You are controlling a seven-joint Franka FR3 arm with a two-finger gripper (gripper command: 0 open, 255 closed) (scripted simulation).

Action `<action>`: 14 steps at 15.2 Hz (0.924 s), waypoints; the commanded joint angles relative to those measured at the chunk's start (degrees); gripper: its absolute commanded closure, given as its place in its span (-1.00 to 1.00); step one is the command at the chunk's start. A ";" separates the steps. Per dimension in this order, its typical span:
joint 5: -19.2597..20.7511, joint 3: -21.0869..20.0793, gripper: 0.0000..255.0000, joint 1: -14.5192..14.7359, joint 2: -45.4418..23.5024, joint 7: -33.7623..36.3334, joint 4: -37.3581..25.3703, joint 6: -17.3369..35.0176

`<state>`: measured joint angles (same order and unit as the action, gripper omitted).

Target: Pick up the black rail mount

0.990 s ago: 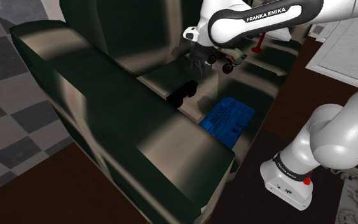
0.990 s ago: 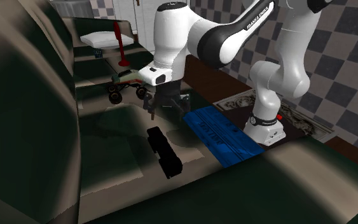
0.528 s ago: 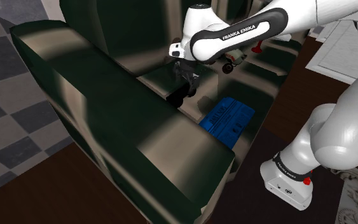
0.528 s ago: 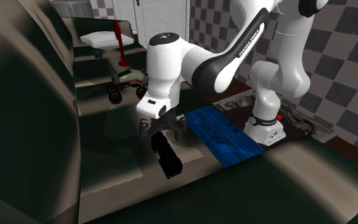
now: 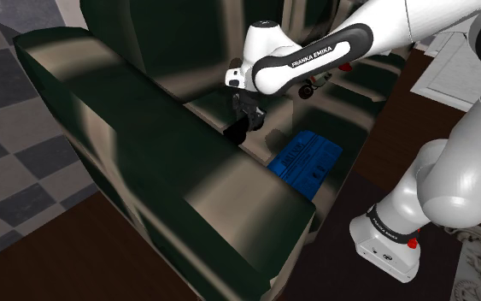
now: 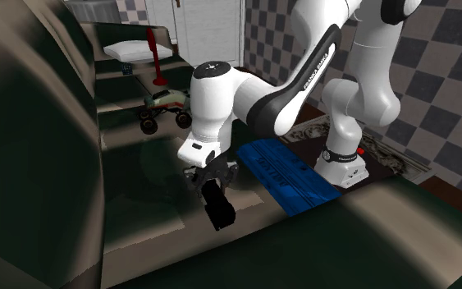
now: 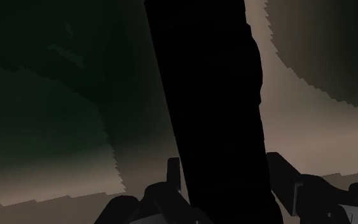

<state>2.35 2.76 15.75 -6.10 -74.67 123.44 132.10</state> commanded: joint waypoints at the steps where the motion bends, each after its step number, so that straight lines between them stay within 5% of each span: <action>1: 0.00 0.00 1.00 0.00 -0.09 0.00 0.05 0.17; 14: 0.00 0.00 1.00 0.01 1.98 -0.12 -1.52 -3.47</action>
<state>2.35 2.77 15.74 -4.46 -74.80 122.35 129.38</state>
